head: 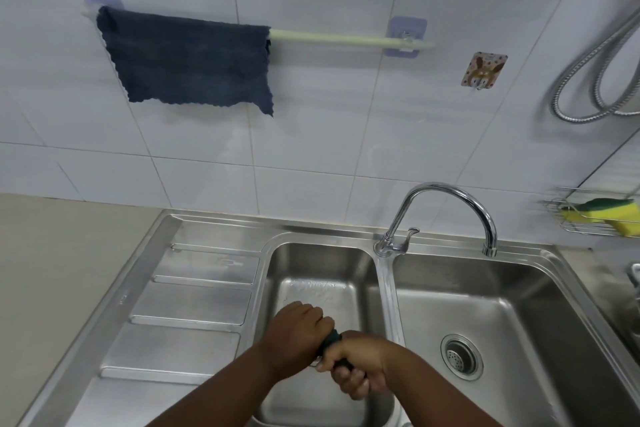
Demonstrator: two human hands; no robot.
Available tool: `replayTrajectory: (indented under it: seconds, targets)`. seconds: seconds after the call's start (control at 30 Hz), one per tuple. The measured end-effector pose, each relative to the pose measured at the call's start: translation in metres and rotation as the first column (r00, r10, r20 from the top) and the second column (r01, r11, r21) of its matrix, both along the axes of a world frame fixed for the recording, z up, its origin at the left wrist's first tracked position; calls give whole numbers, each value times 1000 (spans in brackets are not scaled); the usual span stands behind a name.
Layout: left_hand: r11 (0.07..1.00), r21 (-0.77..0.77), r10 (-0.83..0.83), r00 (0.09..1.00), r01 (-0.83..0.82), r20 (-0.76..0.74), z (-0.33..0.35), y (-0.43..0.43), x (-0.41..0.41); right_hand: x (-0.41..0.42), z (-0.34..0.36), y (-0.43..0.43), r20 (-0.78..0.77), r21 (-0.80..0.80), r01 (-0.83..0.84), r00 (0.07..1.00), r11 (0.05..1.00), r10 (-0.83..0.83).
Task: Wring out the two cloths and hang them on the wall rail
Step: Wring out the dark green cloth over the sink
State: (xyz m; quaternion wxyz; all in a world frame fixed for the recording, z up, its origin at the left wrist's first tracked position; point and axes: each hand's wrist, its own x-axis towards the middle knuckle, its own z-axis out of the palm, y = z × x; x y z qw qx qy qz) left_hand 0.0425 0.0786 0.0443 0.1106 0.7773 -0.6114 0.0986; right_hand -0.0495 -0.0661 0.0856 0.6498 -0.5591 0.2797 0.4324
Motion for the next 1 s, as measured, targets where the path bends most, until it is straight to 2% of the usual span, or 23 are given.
replayTrajectory:
  seconds: [0.1,0.17,0.3,0.37,0.47,0.53,0.63,0.73,1.0]
  targets:
    - [991,130,15,1000,-18,20,5,-4,8,4,3,5,40,-202,-29,998,979,38]
    - [978,203,34,998,-43,47,9,-7,10,7,6,7,84,-355,-63,992,933,99]
    - [932,359,41,998,-52,37,19,-16,12,15,4,8,156,-657,-127,941,743,299]
    - [914,401,60,998,-57,5,25,-20,12,19,-2,7,168,-773,-135,899,620,405]
    - [899,433,126,984,-60,-125,23,-24,12,18,-6,8,161,-920,-91,800,382,578]
    - [890,451,182,961,-70,-210,24,-26,12,17,-10,6,136,-976,-21,718,216,683]
    - [875,478,262,908,-81,-326,24,-27,12,15,-20,1,105,-988,155,595,15,797]
    - [868,491,325,836,-78,-442,21,-29,11,15,-27,-3,83,-988,151,571,-5,817]
    - [858,509,452,567,-65,-689,16,-35,6,10,-29,-11,54,-974,220,471,-58,881]
